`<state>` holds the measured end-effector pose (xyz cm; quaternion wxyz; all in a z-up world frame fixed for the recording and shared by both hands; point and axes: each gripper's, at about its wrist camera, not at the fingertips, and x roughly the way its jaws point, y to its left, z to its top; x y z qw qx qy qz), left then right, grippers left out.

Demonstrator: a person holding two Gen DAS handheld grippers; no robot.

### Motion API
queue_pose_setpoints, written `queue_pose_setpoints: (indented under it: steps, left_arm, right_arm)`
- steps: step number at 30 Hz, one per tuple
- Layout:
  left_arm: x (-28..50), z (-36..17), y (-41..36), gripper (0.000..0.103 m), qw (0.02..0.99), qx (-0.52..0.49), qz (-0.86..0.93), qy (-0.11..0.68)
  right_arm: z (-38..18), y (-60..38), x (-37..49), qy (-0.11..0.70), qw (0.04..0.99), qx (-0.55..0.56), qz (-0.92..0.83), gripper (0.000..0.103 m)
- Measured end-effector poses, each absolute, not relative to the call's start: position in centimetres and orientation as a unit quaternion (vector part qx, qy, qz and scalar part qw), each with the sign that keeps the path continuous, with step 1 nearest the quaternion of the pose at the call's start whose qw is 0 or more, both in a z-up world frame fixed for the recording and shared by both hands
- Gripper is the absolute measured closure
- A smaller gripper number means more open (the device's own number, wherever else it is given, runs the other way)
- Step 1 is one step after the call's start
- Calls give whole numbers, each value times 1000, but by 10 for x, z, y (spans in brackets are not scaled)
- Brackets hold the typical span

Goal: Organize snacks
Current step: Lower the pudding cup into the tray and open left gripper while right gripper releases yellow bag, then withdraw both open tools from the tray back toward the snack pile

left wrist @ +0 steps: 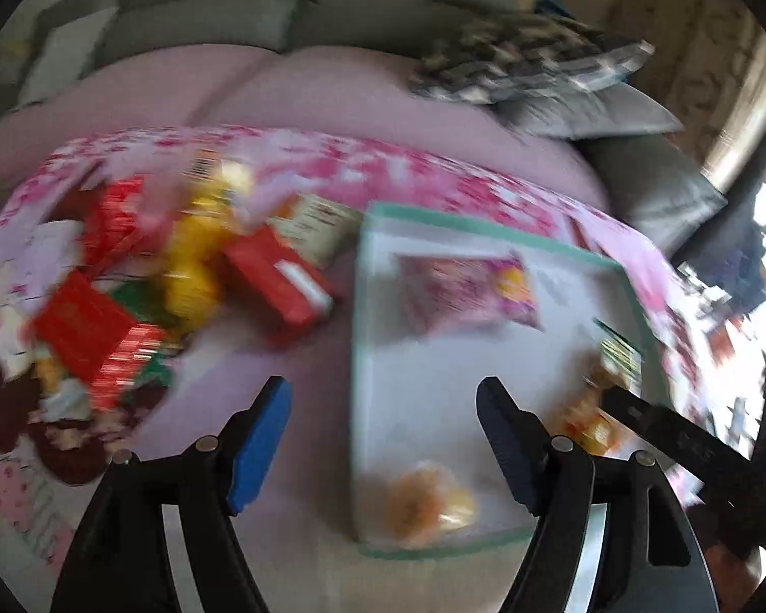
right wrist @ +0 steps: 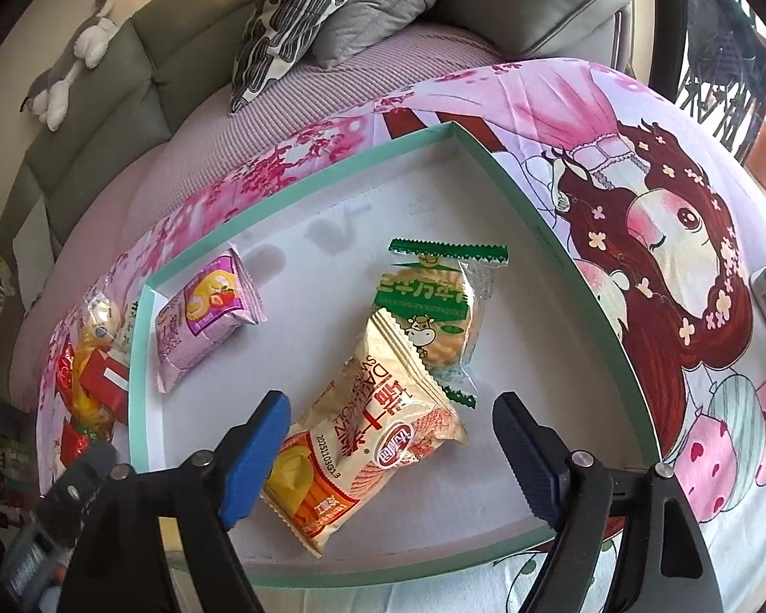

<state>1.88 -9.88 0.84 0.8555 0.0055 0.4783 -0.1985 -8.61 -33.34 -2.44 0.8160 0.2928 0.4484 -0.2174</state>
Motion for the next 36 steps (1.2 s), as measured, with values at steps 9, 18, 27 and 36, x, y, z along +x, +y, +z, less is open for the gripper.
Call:
queue_pose_setpoints:
  steps: [9, 18, 27, 36]
  left_arm:
    - [36, 7, -54, 26, 876, -25, -82, 475]
    - [36, 9, -56, 15, 880, -21, -81, 468]
    - [37, 6, -60, 11, 879, -9, -84, 470]
    - [36, 7, -62, 0, 884, 12, -83, 460]
  right_arm:
    - [-12, -327, -85, 432, 831, 276, -215, 19]
    - [-7, -315, -80, 432, 840, 259, -203, 19]
    - [-8, -313, -79, 428, 846, 242, -205, 0]
    - [-7, -305, -74, 429, 855, 214, -197, 0]
